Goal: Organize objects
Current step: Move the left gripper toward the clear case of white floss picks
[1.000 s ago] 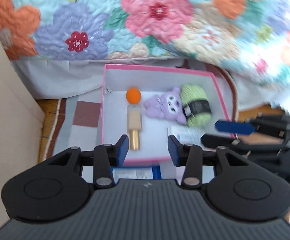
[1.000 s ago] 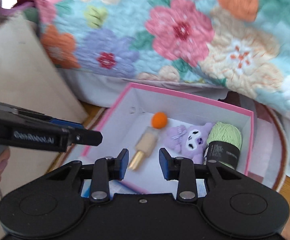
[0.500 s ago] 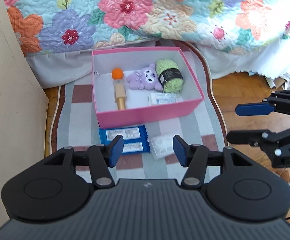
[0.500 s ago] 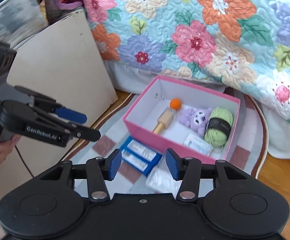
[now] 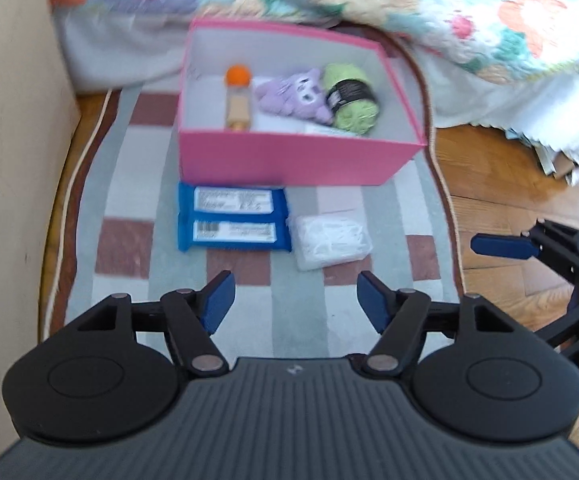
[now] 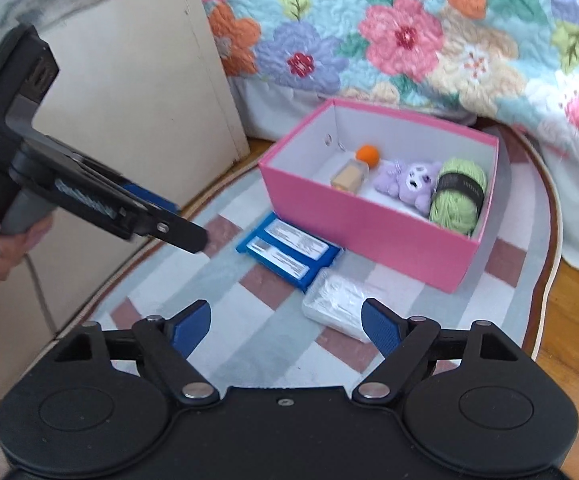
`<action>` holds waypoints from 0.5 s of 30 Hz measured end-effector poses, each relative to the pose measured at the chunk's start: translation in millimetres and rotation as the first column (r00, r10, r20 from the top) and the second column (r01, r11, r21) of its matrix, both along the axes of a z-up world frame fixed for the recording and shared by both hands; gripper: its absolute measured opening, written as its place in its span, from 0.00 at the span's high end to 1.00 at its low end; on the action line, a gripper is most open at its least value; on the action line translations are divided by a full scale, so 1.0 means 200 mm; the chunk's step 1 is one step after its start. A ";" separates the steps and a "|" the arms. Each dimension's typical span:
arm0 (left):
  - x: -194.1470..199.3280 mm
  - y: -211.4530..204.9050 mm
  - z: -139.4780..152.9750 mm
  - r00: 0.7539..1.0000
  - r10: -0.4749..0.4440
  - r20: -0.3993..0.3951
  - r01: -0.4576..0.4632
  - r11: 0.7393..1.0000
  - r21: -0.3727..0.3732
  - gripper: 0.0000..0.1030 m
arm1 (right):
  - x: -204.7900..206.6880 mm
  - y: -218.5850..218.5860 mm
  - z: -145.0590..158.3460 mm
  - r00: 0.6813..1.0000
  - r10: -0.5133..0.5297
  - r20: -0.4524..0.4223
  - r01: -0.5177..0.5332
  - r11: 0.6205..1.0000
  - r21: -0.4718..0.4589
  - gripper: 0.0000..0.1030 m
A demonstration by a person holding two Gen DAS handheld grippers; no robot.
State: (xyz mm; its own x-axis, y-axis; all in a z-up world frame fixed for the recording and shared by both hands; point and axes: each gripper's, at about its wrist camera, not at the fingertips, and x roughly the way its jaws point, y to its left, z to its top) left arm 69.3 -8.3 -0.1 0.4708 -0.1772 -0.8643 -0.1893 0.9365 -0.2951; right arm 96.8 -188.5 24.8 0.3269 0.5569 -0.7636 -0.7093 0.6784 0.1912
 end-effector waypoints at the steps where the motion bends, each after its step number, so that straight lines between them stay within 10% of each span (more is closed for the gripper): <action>1: -0.01 0.01 -0.03 1.000 0.005 0.001 -0.005 1.000 0.005 0.35 | 0.00 0.00 -0.03 1.000 0.002 0.007 -0.002 1.000 0.001 0.17; 15: 0.18 0.00 -0.40 0.999 -0.001 0.034 0.000 1.000 0.022 0.26 | 0.12 0.15 -0.29 0.991 0.008 0.131 0.004 0.995 -0.096 0.17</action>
State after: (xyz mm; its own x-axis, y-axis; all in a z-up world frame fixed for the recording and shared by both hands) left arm 105.4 -8.0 -80.4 0.4999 -0.1584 -0.8514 -0.1790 0.9430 -0.2805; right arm 121.5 -158.8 -33.6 0.4265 0.4841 -0.7641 -0.7253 0.6877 0.0309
